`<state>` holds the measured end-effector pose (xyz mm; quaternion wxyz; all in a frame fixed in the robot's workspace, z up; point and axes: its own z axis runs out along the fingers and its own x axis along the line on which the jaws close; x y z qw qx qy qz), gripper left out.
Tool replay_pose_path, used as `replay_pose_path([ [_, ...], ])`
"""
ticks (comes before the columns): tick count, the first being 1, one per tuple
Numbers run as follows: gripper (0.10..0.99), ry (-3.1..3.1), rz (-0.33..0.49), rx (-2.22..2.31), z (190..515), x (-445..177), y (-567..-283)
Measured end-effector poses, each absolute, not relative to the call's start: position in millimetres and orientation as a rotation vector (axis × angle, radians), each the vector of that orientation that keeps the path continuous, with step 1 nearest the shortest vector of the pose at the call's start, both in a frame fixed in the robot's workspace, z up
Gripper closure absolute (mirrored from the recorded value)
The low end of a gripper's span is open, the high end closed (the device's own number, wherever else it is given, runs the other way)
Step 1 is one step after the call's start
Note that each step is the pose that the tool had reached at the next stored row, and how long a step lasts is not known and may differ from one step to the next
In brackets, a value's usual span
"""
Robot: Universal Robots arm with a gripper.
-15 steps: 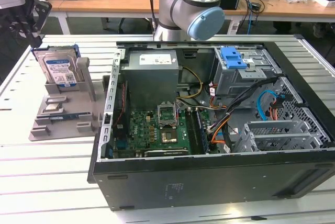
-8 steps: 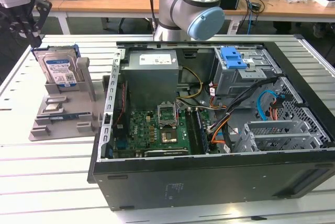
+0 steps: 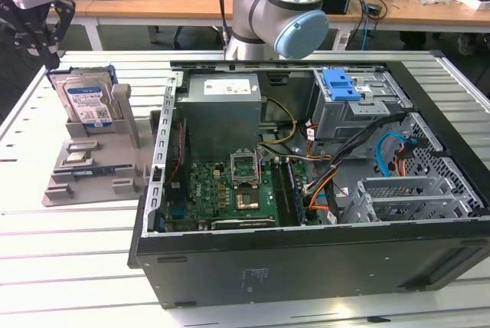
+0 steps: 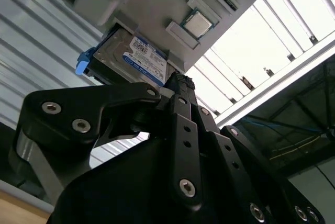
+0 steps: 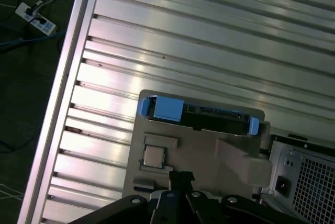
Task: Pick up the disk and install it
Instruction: 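Pick up the disk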
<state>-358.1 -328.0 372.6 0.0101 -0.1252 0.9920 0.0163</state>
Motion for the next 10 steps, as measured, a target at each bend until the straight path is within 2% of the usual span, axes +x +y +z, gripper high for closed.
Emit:
replay_pose_path([
  [10,0.980,3.057,0.053,-0.644,372.6,-358.0,-327.9],
])
